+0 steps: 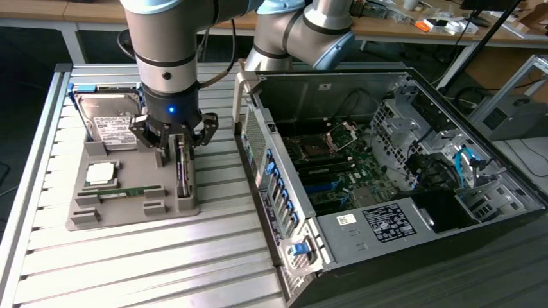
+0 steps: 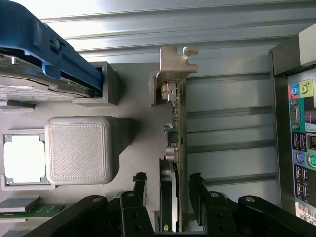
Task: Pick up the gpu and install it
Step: 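Pick up the gpu and move the gpu toward the slot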
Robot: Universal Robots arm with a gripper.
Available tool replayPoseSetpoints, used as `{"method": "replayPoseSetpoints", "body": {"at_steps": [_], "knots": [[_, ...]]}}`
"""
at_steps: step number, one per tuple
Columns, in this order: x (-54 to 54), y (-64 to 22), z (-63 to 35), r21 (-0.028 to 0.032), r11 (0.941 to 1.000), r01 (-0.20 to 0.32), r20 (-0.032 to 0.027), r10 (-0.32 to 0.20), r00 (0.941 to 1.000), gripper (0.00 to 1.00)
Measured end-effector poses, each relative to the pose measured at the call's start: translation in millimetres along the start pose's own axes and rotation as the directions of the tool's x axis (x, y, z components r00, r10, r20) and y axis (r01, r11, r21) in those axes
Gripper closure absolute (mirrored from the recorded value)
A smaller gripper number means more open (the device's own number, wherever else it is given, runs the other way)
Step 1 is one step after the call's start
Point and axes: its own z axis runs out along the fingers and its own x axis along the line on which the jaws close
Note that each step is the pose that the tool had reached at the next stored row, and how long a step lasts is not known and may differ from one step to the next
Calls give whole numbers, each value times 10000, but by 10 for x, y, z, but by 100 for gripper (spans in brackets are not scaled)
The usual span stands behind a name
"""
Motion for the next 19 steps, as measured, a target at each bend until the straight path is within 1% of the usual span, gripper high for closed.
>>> {"method": "replayPoseSetpoints", "body": {"at_steps": [1,4,5,19], "knots": [[0,0,0,0,10000,0,0,0,10000,54],[0,0,0,0,10000,1,1,-1,10000,72],[0,0,0,0,10000,0,0,0,10000,73],[0,0,0,0,10000,0,0,0,10000,73]]}}
